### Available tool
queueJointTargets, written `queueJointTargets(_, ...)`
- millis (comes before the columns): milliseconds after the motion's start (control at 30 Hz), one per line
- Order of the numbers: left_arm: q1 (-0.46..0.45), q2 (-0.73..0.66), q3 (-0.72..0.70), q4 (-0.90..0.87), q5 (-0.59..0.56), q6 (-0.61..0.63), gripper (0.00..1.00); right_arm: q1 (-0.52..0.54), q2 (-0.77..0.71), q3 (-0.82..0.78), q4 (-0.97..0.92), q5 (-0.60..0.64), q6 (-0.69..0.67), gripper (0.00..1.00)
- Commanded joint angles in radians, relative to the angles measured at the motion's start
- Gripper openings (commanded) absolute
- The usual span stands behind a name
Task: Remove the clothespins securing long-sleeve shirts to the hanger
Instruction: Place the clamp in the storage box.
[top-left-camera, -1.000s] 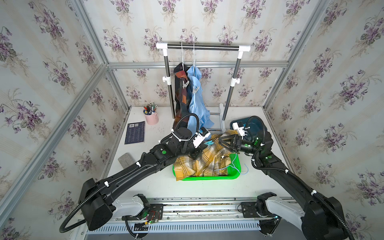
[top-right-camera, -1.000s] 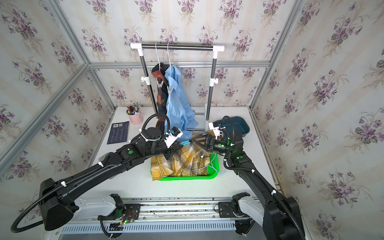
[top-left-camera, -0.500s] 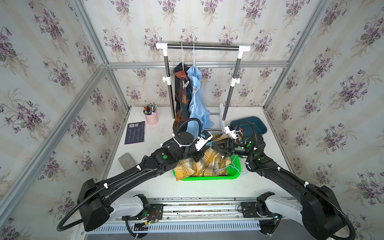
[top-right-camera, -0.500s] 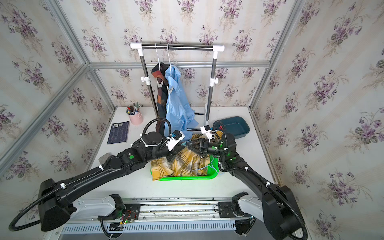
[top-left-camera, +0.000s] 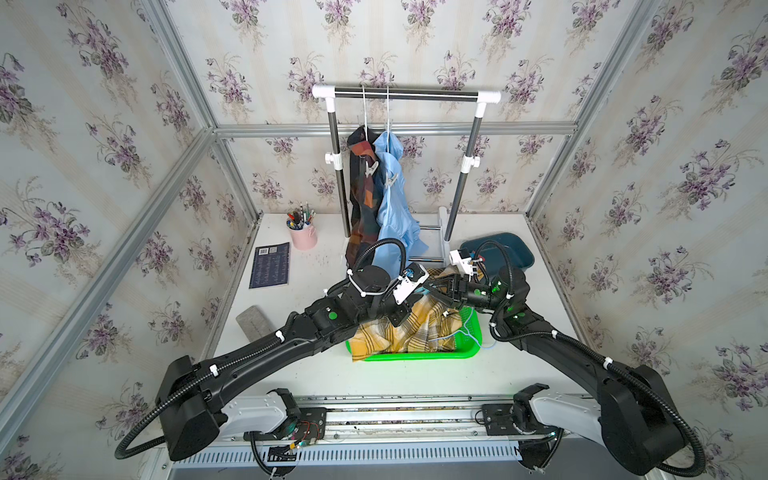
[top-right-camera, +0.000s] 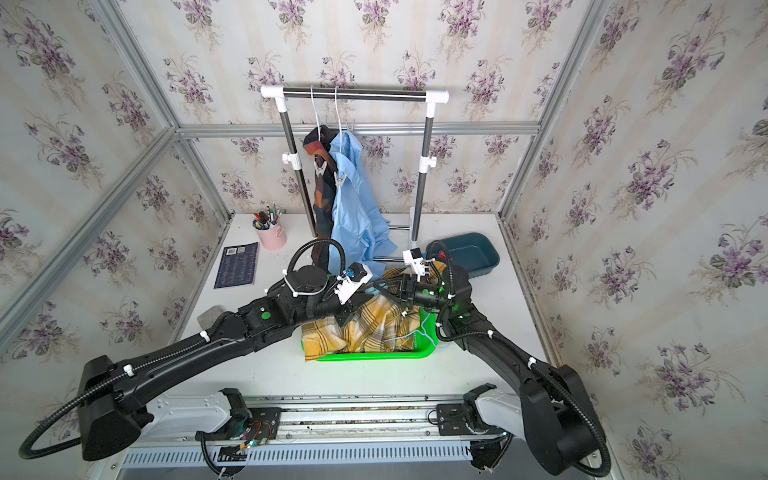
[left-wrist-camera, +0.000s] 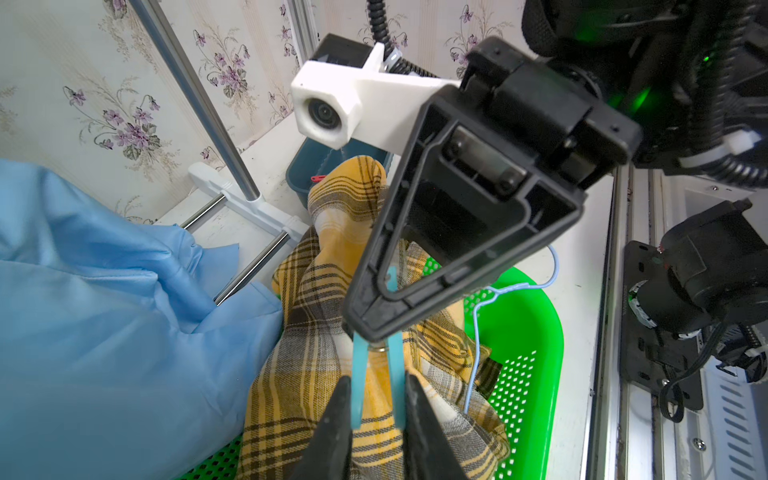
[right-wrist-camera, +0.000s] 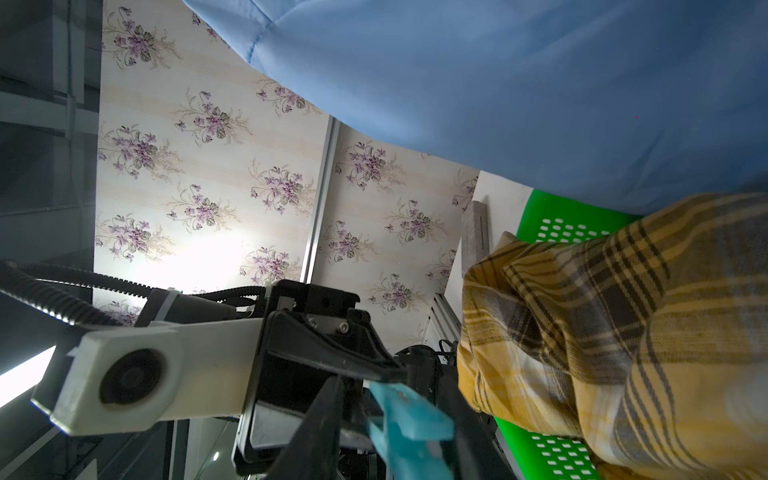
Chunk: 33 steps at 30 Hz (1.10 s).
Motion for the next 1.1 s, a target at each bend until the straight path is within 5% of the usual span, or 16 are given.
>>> queueJointTargets(0,-0.001,0.007,-0.001,0.014,0.010,-0.012,0.22,0.005,-0.001,-0.001,0.057,0.000,0.012,0.33)
queueJointTargets(267,0.000,0.014,-0.003,0.014,0.005,-0.014,0.24,0.008,-0.002,-0.006,0.048,0.007,-0.001,0.19)
queueJointTargets(533,0.000,0.009,-0.006,0.014,-0.016,-0.014,0.38,0.008,-0.007,-0.001,-0.026,0.028,-0.056,0.08)
queueJointTargets(833,0.001,-0.059,-0.030,0.006,-0.150,0.001,0.99,-0.017,0.004,0.017,-0.105,0.086,-0.113,0.06)
queueJointTargets(1067,0.002,-0.165,-0.050,-0.072,-0.256,0.005,0.99,-0.312,0.066,0.048,-0.163,0.160,-0.145,0.05)
